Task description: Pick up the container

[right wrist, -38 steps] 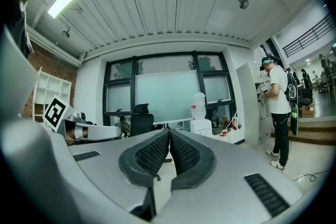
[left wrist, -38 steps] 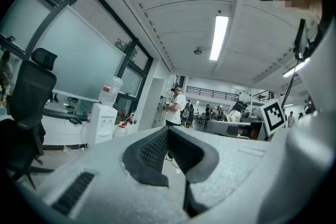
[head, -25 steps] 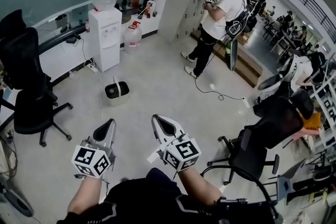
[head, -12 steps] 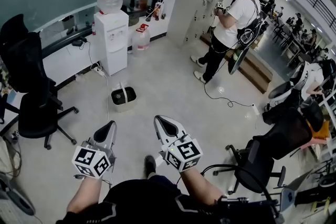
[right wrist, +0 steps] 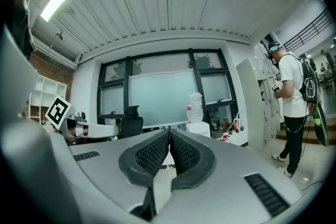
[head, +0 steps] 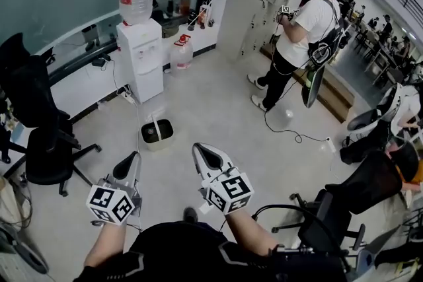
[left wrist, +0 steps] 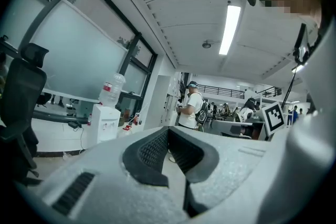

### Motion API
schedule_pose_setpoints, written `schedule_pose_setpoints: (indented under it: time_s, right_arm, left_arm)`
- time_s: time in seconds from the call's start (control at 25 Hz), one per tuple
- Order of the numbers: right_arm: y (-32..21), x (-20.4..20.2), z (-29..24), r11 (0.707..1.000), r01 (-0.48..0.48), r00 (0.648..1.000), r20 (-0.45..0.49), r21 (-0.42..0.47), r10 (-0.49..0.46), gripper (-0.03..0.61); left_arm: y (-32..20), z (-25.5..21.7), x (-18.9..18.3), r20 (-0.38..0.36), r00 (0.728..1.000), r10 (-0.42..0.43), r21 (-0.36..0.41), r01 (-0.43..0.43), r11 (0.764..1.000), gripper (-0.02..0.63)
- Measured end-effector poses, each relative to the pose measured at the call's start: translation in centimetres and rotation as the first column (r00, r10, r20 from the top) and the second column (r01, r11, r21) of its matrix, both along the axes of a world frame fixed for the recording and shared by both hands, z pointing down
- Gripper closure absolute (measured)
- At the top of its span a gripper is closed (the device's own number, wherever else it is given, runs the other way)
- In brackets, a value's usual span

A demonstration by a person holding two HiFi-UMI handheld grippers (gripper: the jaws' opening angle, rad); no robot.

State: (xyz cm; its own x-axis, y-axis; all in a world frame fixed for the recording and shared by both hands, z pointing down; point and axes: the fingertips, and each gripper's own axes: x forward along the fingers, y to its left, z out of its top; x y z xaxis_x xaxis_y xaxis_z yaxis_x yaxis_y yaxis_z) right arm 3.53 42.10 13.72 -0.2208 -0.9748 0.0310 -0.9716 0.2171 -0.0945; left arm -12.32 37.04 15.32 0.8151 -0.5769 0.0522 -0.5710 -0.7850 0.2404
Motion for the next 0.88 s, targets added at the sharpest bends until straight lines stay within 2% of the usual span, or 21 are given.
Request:
schedule_pose_setpoints:
  time_s: [0.48, 0.88]
  right_arm:
    - [-4.4, 7.5, 0.8, 0.999, 0.032, 0.999, 0.022, 0.012, -0.032, 0.569]
    - [-7.6, 10.7, 1.1, 0.998, 0.060, 0.998, 0.028, 0.009, -0.061, 0.569]
  left_arm:
    - [-4.1, 0.5, 7.1, 0.047, 0.999, -0.022, 0.004, 0.022, 1.000, 0.606]
    - [-6.3, 1.4, 9.9, 0.073, 0.997, -0.026, -0.003, 0.026, 1.000, 0.606]
